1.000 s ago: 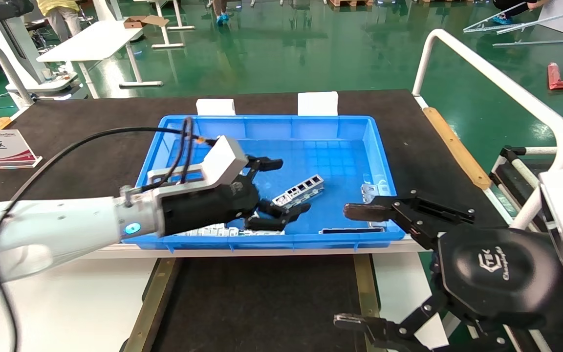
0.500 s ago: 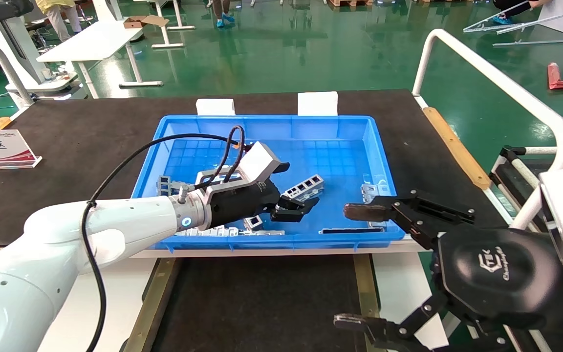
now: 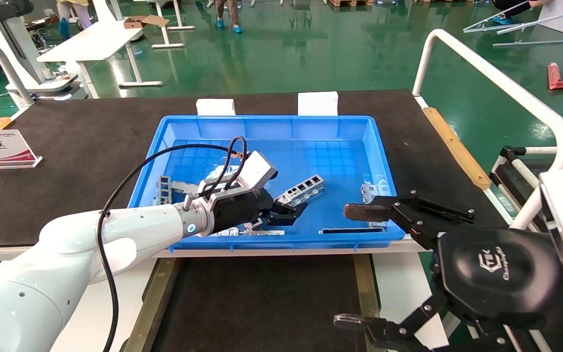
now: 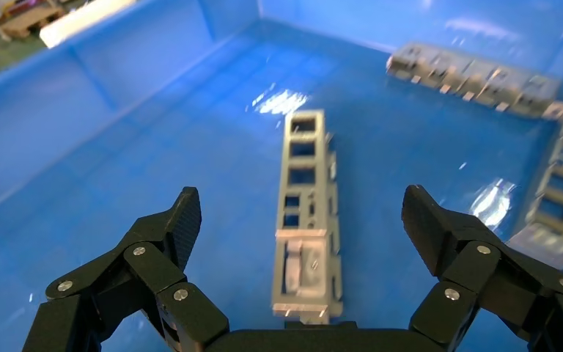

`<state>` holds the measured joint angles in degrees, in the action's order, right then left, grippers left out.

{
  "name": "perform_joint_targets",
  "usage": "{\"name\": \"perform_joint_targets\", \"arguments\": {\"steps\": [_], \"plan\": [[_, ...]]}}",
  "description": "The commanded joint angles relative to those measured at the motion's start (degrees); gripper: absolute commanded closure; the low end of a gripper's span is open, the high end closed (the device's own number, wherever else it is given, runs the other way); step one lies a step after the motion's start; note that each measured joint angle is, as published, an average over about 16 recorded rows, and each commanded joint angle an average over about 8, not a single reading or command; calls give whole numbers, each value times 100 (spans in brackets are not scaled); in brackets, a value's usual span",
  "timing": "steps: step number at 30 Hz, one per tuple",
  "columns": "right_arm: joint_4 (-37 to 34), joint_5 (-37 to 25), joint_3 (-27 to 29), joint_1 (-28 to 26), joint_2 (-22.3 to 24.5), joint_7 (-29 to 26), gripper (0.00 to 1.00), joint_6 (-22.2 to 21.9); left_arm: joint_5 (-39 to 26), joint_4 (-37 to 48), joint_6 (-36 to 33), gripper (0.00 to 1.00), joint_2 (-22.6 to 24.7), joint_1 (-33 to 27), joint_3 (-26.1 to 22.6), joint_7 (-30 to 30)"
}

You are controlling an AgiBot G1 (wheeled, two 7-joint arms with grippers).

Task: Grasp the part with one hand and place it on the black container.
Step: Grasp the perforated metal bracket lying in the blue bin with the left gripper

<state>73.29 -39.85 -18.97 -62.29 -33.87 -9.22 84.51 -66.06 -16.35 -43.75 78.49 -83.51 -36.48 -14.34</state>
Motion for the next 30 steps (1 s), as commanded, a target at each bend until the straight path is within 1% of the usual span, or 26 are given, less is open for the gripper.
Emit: {"name": "perform_joint_targets", "arguments": {"steps": [1,5,6,7,18,30], "plan": [[0,0,0,0,0,0,46,0,59,-25,149,41,1,23,-126,66],[0,1,-1,0,0,0,95,0,223,-92,331,90,-2,59,-344,183],[0,1,-1,0,0,1,100,0,267,-111,363,98,-3,67,-398,211],[0,1,-1,0,0,1,100,-1,312,-129,392,100,-4,75,-451,237],[0,2,-3,-1,1,1,100,-1,748,-231,599,100,-18,114,-977,375],[0,3,-5,-1,2,2,100,-2,1188,-223,701,100,-25,87,-1397,378]]}}
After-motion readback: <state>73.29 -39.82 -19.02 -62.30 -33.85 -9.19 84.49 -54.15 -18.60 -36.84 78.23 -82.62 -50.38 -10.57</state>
